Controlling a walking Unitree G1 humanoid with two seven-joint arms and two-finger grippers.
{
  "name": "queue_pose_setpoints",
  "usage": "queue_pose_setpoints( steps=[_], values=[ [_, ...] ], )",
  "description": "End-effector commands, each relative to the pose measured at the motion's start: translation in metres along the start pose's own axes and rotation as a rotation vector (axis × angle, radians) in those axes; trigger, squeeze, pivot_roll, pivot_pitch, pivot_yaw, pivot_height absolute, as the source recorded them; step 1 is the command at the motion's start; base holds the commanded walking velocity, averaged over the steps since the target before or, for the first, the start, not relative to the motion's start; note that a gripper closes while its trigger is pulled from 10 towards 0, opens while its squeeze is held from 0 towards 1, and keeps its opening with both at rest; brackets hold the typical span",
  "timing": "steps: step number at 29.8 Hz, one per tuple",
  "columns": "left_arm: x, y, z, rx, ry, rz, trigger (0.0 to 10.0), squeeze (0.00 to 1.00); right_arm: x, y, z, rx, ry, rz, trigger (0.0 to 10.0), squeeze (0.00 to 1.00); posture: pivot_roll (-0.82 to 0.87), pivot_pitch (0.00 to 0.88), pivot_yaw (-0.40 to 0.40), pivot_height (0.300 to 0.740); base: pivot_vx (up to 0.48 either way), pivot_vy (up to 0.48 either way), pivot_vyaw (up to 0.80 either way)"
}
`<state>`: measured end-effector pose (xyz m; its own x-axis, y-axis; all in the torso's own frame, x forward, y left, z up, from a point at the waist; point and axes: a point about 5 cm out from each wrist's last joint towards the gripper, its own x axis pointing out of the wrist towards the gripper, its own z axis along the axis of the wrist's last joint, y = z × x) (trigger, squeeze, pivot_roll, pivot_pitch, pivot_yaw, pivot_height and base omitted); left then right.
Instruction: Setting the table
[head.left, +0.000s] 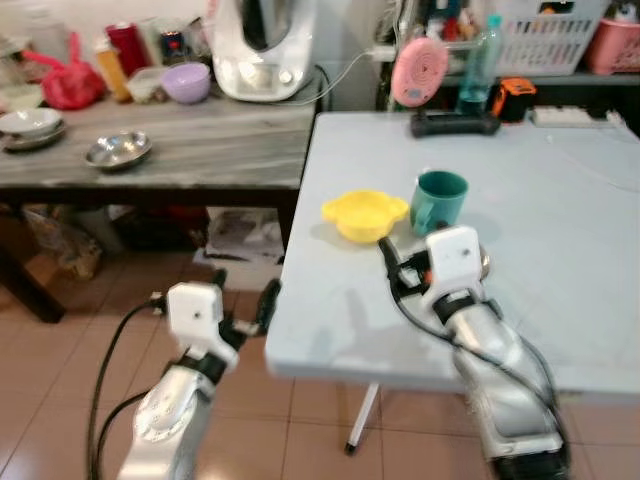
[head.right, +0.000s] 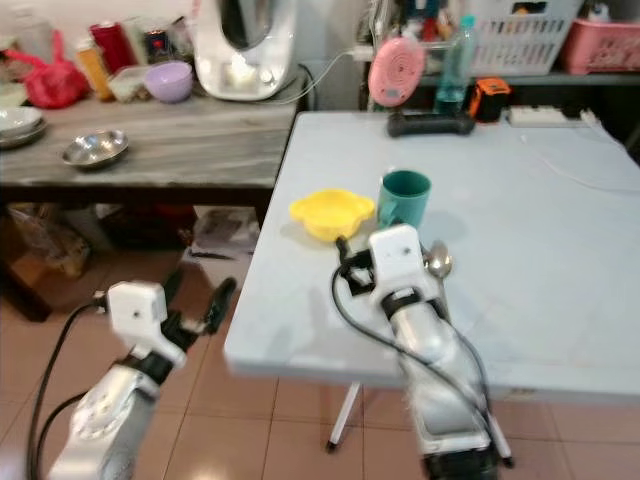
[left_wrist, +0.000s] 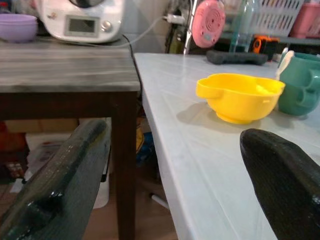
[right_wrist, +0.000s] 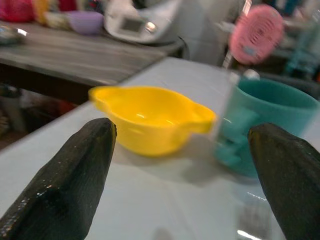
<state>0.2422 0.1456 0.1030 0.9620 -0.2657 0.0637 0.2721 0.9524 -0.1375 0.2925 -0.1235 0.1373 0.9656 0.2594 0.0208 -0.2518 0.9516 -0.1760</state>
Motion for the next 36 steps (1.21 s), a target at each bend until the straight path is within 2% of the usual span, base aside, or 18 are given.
queue_pose_setpoints(
  steps=[1, 8, 18, 27, 32, 36],
  values=[
    [0.003, -0.006, 0.003, 0.003, -0.007, -0.028, 10.0, 0.00, 0.000, -0.006, 0.005, -0.004, -0.017, -0.013, 10.0, 0.00, -0.14, 0.061, 0.072, 0.740, 0.398, 0.000, -0.56],
    [0.003, -0.006, 0.002, 0.004, 0.001, -0.032, 10.0, 0.00, -0.001, -0.004, 0.006, -0.002, -0.022, -0.006, 10.0, 0.00, -0.14, 0.061, 0.072, 0.740, 0.363, 0.000, -0.38],
    [0.003, -0.006, 0.000, -0.005, 0.015, -0.031, 10.0, 0.00, -0.001, 0.004, 0.008, -0.021, -0.042, 0.041, 10.0, 0.00, -0.13, 0.061, 0.068, 0.740, 0.000, 0.000, 0.00],
    [-0.007, 0.000, -0.004, -0.009, 0.047, -0.023, 10.0, 0.00, -0.005, 0.004, 0.011, -0.071, -0.069, 0.060, 10.0, 0.00, -0.13, 0.066, 0.068, 0.740, 0.000, 0.000, 0.00],
    [-0.011, 0.002, -0.005, -0.007, 0.061, -0.023, 10.0, 0.00, -0.005, 0.010, 0.015, -0.102, -0.095, 0.112, 10.0, 0.00, -0.13, 0.067, 0.067, 0.740, 0.000, 0.000, 0.00],
    [-0.016, 0.005, -0.007, -0.002, 0.087, -0.034, 10.0, 0.00, -0.005, 0.023, 0.017, -0.122, -0.108, 0.213, 10.0, 0.00, -0.12, 0.069, 0.063, 0.740, 0.000, 0.000, 0.00]
  ],
)
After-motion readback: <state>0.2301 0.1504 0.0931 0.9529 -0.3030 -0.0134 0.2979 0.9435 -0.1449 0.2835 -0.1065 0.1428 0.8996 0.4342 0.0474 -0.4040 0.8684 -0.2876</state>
